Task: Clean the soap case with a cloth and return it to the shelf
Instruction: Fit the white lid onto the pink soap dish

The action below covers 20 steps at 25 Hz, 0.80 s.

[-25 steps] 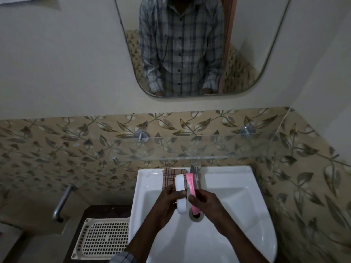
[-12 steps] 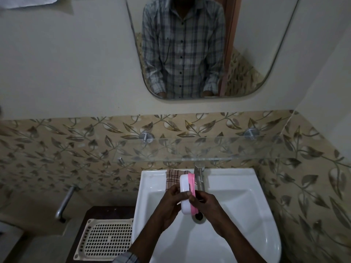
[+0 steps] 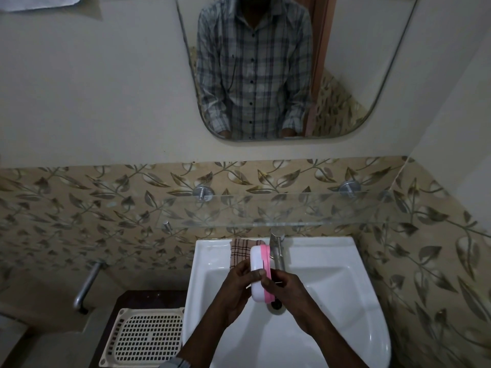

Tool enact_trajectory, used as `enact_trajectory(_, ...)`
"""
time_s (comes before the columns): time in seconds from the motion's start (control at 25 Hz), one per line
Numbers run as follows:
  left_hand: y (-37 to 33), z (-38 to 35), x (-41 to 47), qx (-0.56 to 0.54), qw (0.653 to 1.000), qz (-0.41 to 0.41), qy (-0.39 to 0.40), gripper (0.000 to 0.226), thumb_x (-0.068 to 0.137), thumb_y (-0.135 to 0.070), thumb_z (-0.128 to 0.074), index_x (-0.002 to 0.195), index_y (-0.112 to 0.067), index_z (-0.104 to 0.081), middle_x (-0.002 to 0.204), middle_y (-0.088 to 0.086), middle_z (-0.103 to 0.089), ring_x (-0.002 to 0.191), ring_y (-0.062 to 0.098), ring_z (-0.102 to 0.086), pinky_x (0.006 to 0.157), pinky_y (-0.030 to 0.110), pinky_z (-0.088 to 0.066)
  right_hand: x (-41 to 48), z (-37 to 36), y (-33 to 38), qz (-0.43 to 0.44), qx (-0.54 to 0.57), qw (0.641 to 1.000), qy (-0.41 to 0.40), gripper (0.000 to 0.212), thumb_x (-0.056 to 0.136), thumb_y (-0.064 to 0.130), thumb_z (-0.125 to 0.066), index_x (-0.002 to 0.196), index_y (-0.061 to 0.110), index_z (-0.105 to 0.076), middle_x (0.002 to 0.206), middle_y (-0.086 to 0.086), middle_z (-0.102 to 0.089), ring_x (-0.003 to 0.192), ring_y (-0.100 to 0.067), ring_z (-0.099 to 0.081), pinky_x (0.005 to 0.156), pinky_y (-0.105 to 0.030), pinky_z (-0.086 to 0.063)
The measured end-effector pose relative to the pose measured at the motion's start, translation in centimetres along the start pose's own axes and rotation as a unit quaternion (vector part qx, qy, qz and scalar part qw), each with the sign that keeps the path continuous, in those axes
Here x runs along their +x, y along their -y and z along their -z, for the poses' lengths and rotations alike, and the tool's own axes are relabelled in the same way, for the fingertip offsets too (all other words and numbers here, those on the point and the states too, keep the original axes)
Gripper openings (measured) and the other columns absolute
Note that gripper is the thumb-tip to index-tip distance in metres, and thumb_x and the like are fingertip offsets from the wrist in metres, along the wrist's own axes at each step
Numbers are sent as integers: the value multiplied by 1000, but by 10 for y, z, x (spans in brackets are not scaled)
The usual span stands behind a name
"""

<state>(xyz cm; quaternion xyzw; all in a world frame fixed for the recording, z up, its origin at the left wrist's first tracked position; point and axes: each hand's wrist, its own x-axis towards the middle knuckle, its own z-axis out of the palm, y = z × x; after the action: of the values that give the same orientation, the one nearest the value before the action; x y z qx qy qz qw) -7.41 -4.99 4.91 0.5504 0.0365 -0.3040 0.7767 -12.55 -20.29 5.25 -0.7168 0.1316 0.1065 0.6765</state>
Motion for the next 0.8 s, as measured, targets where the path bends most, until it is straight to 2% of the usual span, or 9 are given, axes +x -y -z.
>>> enact_trajectory(0.08,0,0,-1,-7,1000,-1,-4,59,72,-20,-83,126,-10,-61,120,21,-69,111,38,-66,93,50,-56,-2,1,1,-2,5,1000,-5,63,57,74,-72,108,37,-67,109,8,-71,100,-14,-67,84,-29,-59)
enact_trajectory(0.24,0,-1,-2,-4,1000,1,-7,56,73,-17,-81,125,-8,-62,120,24,-68,112,43,-64,96,56,-53,-4,2,0,1,-9,1000,-6,81,47,83,-73,111,34,-69,106,8,-73,98,-14,-69,82,-31,-60)
enact_trajectory(0.52,0,-3,-1,2,1000,5,-6,60,72,-15,-81,126,-7,-60,118,24,-68,110,42,-65,93,55,-55,-3,2,1,-15,-25,1000,-3,90,50,80,-73,124,30,-65,110,6,-70,100,-16,-67,87,-36,-60)
enact_trajectory(0.68,-3,-4,-3,12,1000,-15,-11,63,66,-30,-83,122,-9,-65,117,24,-69,104,37,-67,95,52,-52,-4,16,5,-14,20,999,-34,80,52,73,-82,121,37,-65,106,5,-73,93,-19,-71,77,-42,-63)
enact_trajectory(0.8,-5,4,-3,-5,998,-21,-50,64,70,-28,-80,126,-4,-60,123,30,-63,102,36,-62,84,46,-52,-4,48,11,-12,-6,998,-58,88,48,65,-88,126,38,-56,110,2,-70,94,-18,-69,70,-34,-60)
